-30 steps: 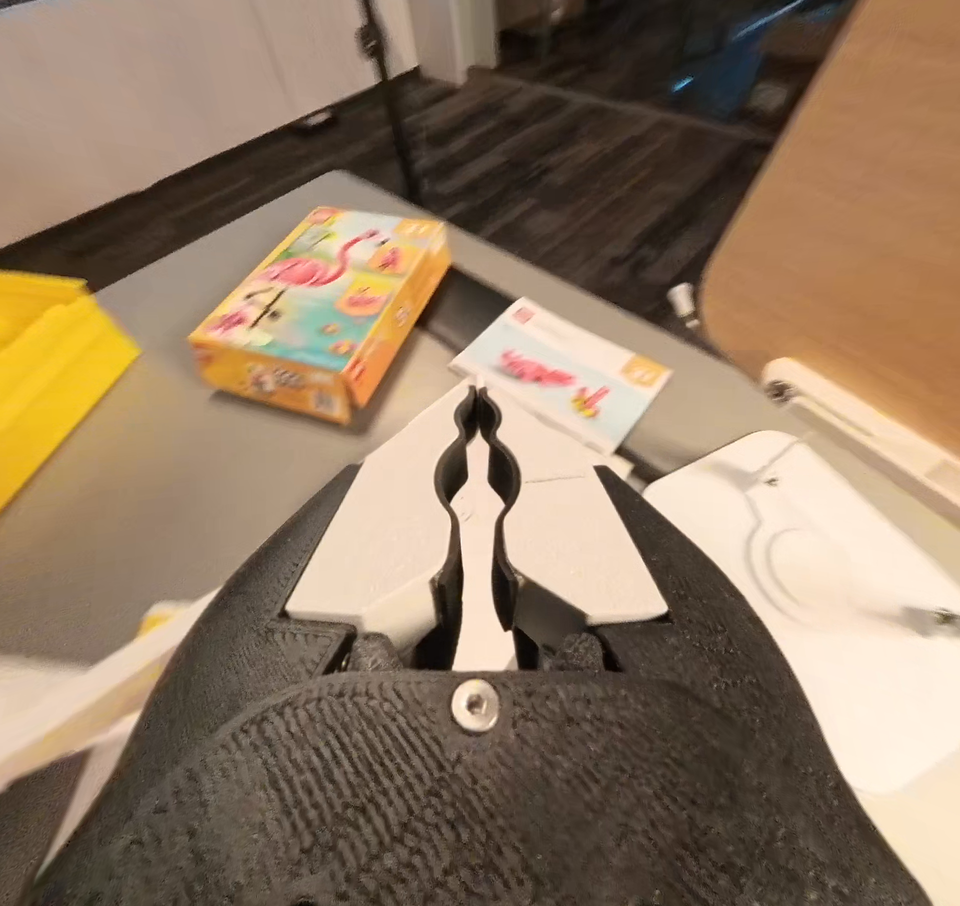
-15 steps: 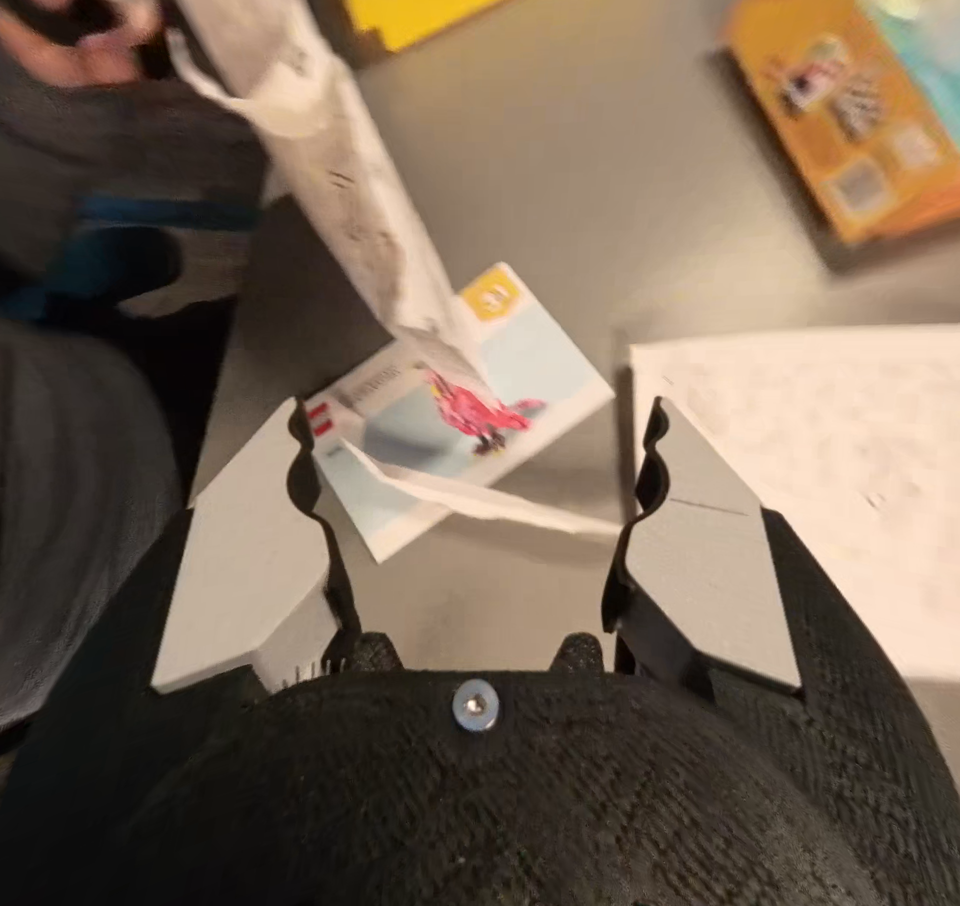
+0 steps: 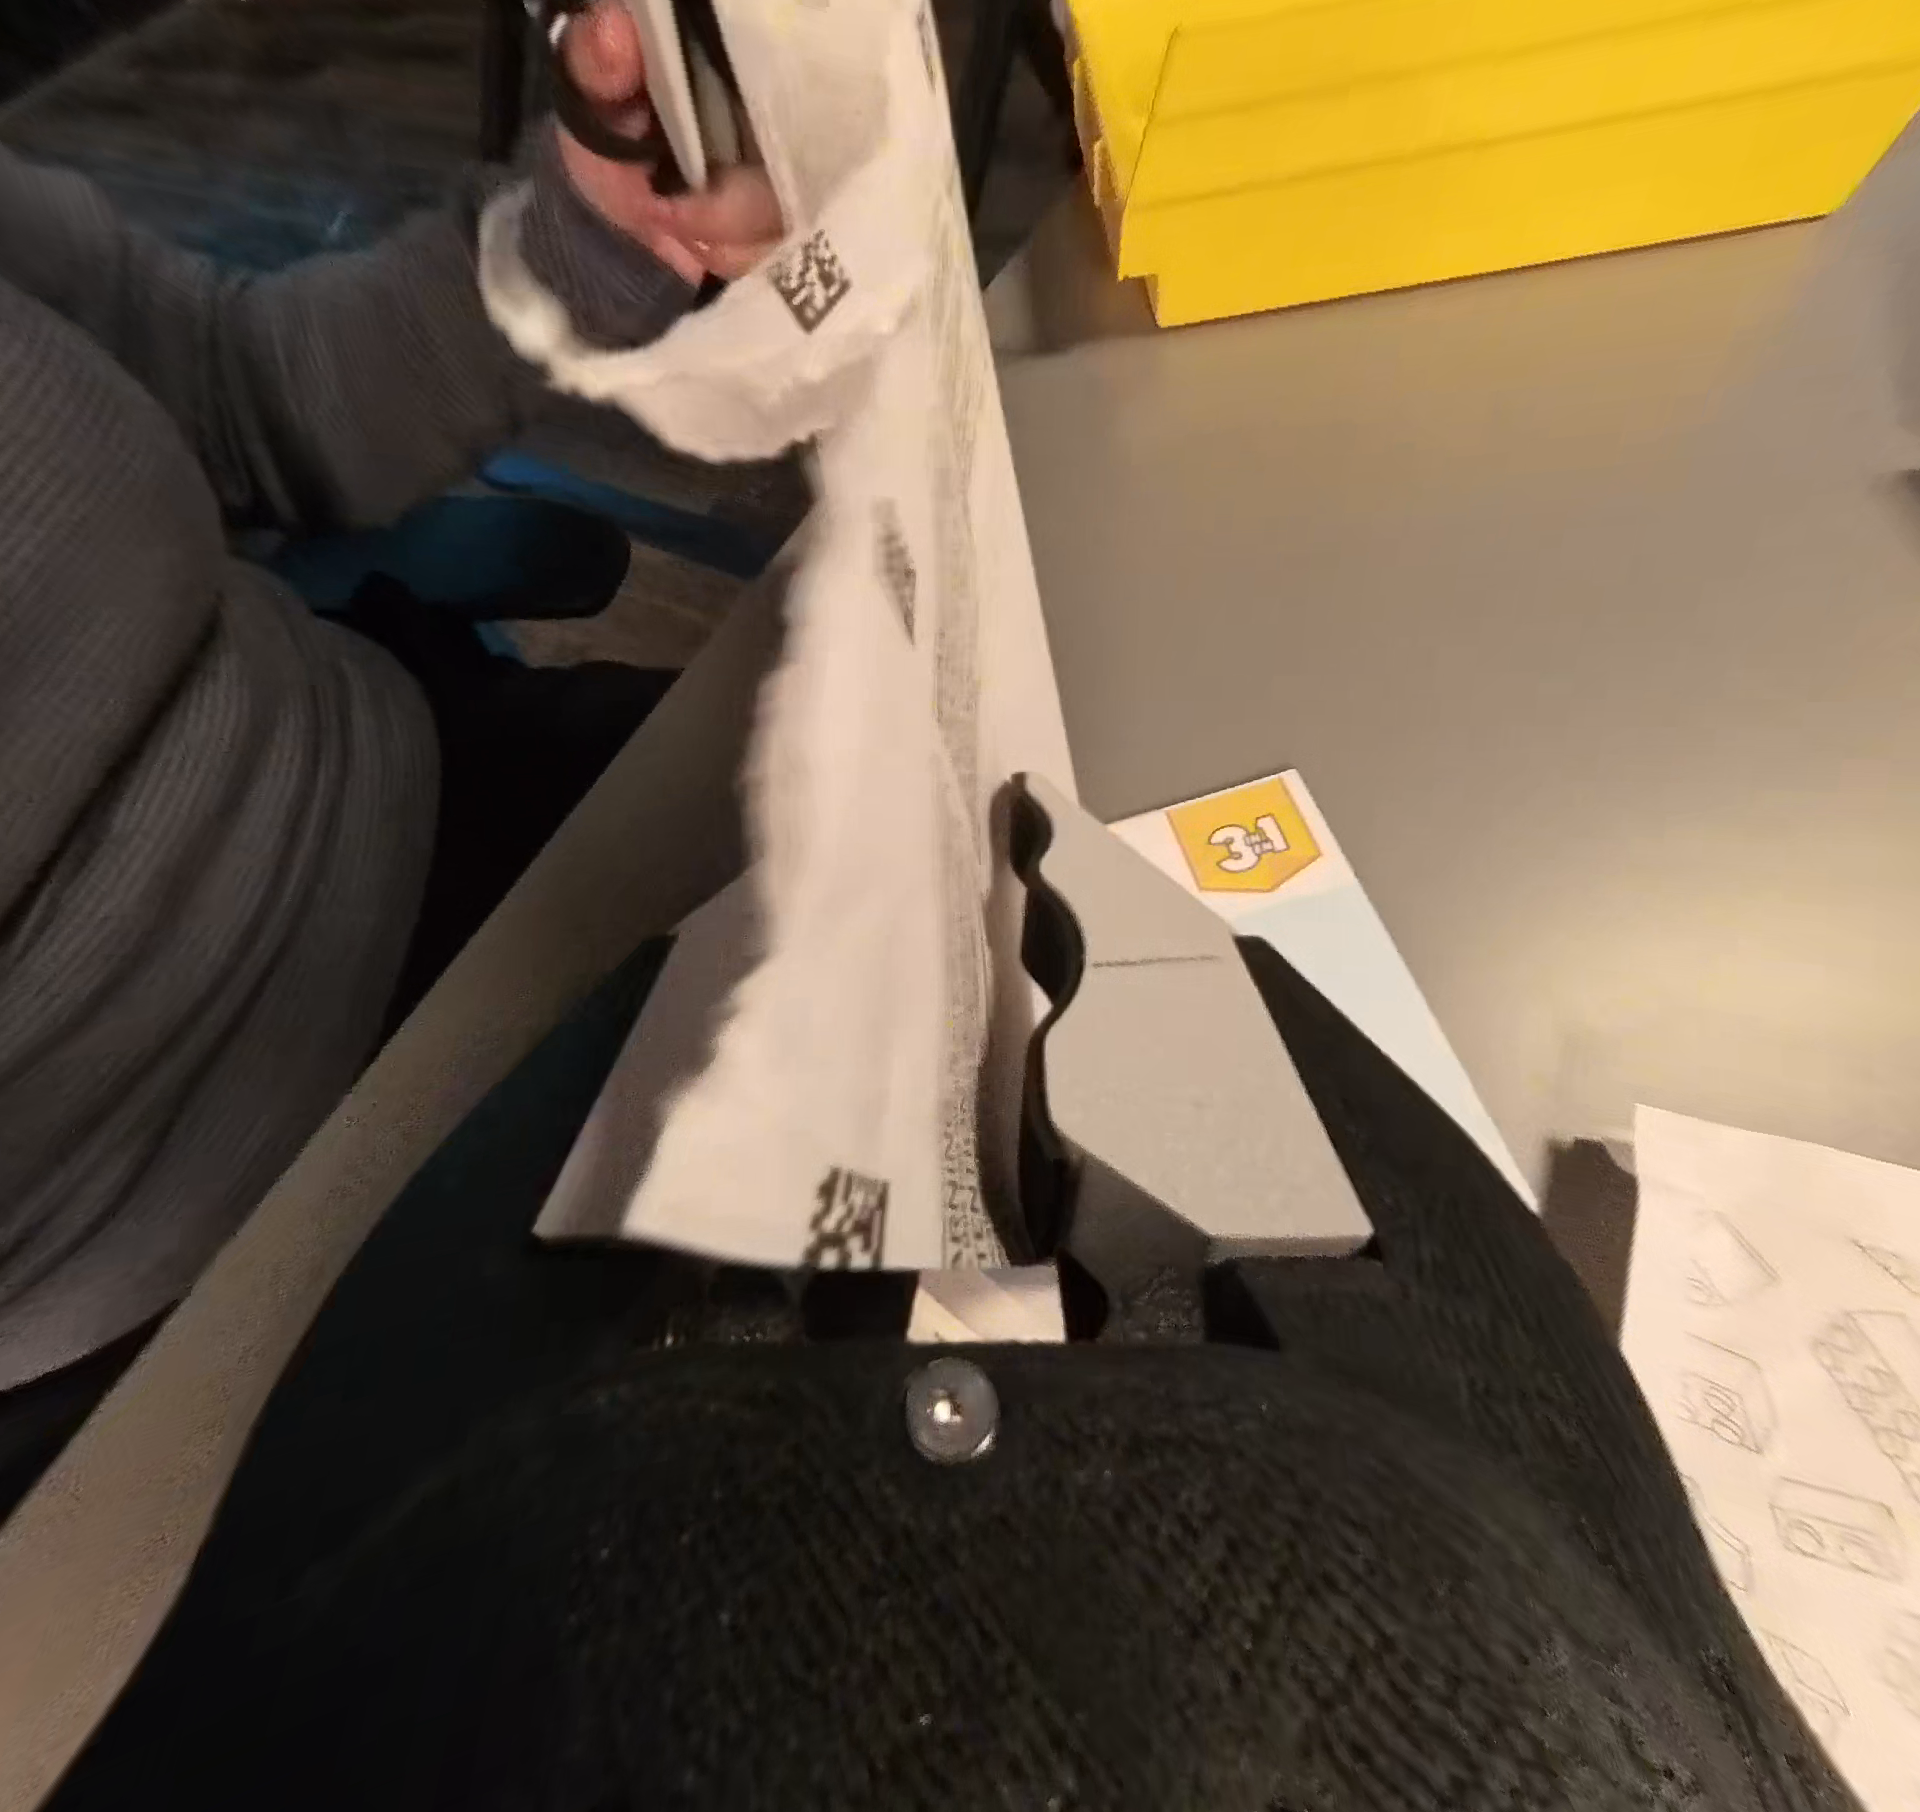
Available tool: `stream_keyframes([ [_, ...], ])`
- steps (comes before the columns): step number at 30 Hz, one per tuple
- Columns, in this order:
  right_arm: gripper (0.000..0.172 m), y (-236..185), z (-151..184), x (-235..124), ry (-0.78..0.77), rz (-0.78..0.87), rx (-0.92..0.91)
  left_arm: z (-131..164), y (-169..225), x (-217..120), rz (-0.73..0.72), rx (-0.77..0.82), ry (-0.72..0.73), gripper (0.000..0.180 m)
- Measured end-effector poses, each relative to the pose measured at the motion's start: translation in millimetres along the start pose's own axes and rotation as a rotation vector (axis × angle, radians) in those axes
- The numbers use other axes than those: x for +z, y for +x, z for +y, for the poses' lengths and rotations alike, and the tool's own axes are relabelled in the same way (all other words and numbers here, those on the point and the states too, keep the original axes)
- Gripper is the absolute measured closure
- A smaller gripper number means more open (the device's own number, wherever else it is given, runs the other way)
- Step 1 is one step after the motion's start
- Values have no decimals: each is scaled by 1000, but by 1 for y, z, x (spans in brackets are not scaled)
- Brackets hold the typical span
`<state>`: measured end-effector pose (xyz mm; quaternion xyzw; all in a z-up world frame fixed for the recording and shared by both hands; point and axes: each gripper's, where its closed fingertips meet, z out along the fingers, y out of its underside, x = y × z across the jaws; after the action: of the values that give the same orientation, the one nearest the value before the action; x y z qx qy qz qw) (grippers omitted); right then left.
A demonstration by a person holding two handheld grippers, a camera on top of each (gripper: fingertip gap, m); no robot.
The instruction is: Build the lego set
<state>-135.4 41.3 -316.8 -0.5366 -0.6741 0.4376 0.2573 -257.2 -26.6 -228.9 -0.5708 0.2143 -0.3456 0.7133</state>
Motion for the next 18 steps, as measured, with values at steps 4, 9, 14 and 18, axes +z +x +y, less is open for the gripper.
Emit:
stream_keyframes([
  [4, 172, 0, 2, -3, 11, 45, -38, 8, 1, -3, -96, 106, -42, 155],
  [9, 172, 1, -18, -3, 56, 92, -59, 8, 0, -8, -143, 106, -56, 121],
  [14, 172, 6, -68, -12, 159, 157, -66, -1, -12, -21, -303, 159, 14, 113],
  [18, 172, 7, -118, -25, 278, 164, -53, -8, -14, -31, -378, 148, 105, 115],
])
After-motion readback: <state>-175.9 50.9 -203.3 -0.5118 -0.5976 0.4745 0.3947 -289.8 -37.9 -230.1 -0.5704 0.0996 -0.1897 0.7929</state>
